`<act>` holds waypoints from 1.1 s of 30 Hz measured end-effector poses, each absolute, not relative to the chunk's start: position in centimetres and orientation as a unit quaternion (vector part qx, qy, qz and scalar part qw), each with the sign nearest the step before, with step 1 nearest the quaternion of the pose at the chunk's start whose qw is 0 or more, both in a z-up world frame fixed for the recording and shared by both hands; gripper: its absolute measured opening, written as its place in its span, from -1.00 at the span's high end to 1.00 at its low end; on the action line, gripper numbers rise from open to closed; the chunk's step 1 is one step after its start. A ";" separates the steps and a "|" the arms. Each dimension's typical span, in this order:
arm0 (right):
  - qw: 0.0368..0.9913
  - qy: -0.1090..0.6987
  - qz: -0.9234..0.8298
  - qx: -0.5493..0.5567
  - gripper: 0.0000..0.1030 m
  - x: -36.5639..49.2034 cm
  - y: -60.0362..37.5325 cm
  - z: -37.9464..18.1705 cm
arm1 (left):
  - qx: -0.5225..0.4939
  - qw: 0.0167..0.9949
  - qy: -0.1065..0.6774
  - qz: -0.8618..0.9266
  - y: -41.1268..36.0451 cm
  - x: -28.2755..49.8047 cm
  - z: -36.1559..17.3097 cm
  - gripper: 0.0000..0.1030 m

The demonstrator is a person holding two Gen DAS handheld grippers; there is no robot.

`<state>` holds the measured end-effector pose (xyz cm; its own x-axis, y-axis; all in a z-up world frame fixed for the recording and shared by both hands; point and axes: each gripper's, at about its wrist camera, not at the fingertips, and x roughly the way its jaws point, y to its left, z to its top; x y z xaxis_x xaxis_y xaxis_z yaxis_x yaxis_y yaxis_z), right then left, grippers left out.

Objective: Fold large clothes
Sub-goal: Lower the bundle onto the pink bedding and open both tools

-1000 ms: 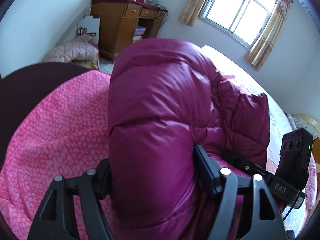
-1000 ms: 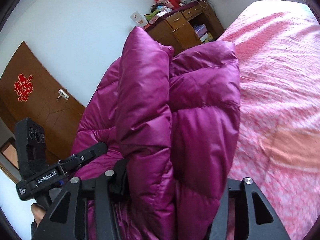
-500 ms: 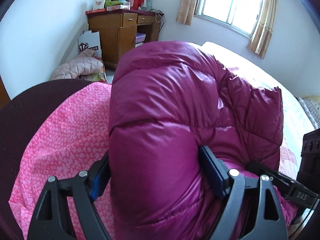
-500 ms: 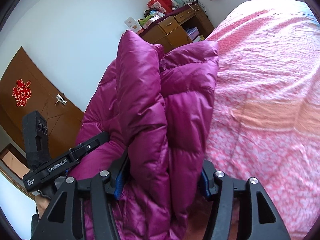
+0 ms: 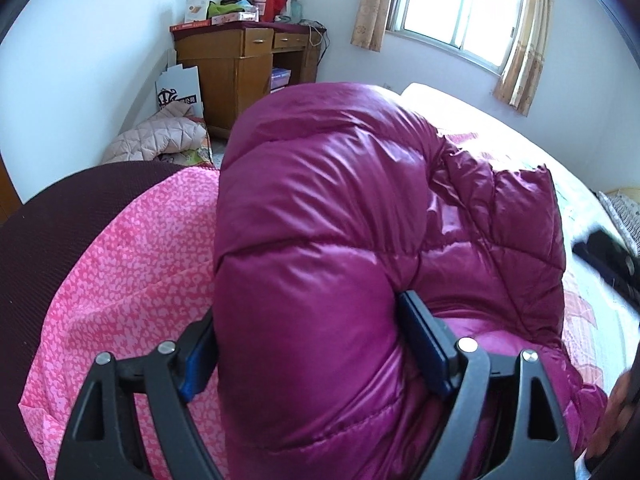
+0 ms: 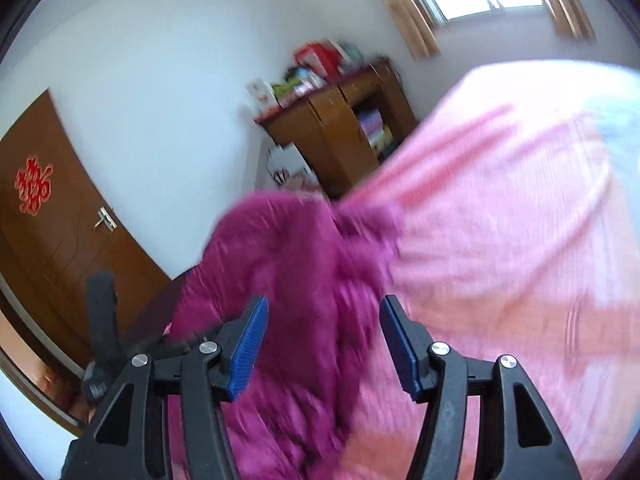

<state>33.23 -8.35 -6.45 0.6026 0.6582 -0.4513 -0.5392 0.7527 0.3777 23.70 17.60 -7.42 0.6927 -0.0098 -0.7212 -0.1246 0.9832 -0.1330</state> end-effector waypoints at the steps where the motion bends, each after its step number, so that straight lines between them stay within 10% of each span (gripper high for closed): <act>1: 0.890 0.295 0.338 0.075 0.18 33.8 -7.1 -6.1 | -0.082 0.916 0.391 0.032 17.5 23.8 -7.4 -0.66; 8: 0.869 0.396 0.294 0.046 0.36 38.9 -4.0 -10.9 | -0.071 0.916 0.395 0.027 17.0 23.6 -7.4 -0.66; 11: 0.860 0.408 0.291 0.101 0.15 39.7 -5.6 -12.7 | -0.045 0.917 0.394 0.038 15.9 23.8 -7.2 -0.66; 33: 0.916 0.285 0.275 0.067 0.08 27.1 -9.0 -7.9 | -0.025 0.916 0.398 0.051 15.1 24.5 -7.4 -0.67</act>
<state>27.10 -8.96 -7.85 0.6866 0.5413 -0.4854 -0.4654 0.8401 0.2786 24.52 15.07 -7.38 0.6787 0.0732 -0.7307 -0.1136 0.9935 -0.0059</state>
